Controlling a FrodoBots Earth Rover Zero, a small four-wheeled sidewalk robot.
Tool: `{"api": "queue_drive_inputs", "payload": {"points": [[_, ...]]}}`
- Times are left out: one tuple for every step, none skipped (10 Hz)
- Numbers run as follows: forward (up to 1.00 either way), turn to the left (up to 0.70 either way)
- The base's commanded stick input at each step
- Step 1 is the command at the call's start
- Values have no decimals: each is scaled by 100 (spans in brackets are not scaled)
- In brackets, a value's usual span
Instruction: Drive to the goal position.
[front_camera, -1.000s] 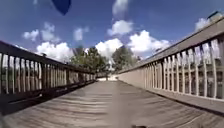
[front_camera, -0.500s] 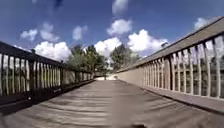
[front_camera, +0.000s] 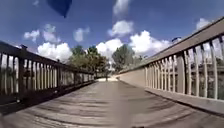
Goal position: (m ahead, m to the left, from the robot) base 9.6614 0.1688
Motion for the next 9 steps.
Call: {"api": "queue_drive_inputs", "payload": {"points": [[70, 0], [70, 0], [70, 0], [70, 0], [70, 0], [70, 0], [70, 0], [70, 0], [70, 0]]}}
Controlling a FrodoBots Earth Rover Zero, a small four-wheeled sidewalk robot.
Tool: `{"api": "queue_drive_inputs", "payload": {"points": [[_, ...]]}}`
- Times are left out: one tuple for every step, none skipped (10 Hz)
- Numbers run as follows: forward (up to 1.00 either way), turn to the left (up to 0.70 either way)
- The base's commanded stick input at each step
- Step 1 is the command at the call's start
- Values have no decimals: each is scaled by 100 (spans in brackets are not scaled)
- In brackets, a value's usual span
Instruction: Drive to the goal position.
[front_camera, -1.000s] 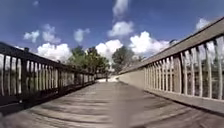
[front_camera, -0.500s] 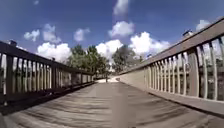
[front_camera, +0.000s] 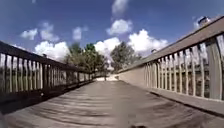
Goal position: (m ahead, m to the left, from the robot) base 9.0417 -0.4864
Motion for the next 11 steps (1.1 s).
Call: {"api": "queue_drive_inputs", "payload": {"points": [[70, 0], [70, 0], [70, 0], [70, 0], [70, 0], [70, 0], [70, 0], [70, 0], [70, 0], [70, 0], [70, 0]]}}
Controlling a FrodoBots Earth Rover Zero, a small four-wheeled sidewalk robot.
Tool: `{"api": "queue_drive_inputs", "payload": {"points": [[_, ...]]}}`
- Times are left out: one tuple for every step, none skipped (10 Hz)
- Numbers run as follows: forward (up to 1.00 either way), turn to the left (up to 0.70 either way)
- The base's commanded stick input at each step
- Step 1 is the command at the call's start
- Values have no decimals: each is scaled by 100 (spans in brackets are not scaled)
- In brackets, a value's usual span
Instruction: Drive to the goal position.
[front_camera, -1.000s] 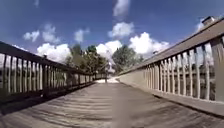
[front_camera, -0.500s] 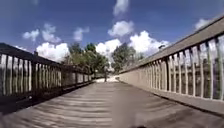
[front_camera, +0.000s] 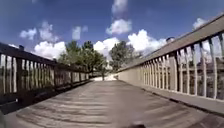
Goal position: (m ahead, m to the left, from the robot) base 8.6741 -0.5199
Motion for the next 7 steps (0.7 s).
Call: {"api": "queue_drive_inputs", "payload": {"points": [[70, 0], [70, 0], [70, 0], [70, 0], [70, 0], [70, 0], [70, 0]]}}
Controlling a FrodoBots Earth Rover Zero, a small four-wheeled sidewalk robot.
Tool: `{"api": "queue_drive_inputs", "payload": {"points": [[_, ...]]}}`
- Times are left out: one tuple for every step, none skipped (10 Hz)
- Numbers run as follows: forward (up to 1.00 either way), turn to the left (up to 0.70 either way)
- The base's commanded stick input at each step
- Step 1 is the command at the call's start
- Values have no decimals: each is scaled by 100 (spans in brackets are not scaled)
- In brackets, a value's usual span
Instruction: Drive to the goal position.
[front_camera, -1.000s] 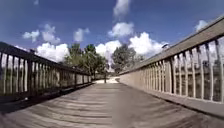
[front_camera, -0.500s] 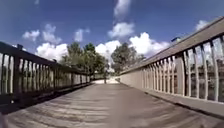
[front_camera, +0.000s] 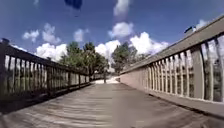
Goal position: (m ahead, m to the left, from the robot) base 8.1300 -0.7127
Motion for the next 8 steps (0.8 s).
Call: {"api": "queue_drive_inputs", "payload": {"points": [[70, 0], [70, 0], [70, 0], [70, 0], [70, 0], [70, 0], [70, 0], [70, 0]]}}
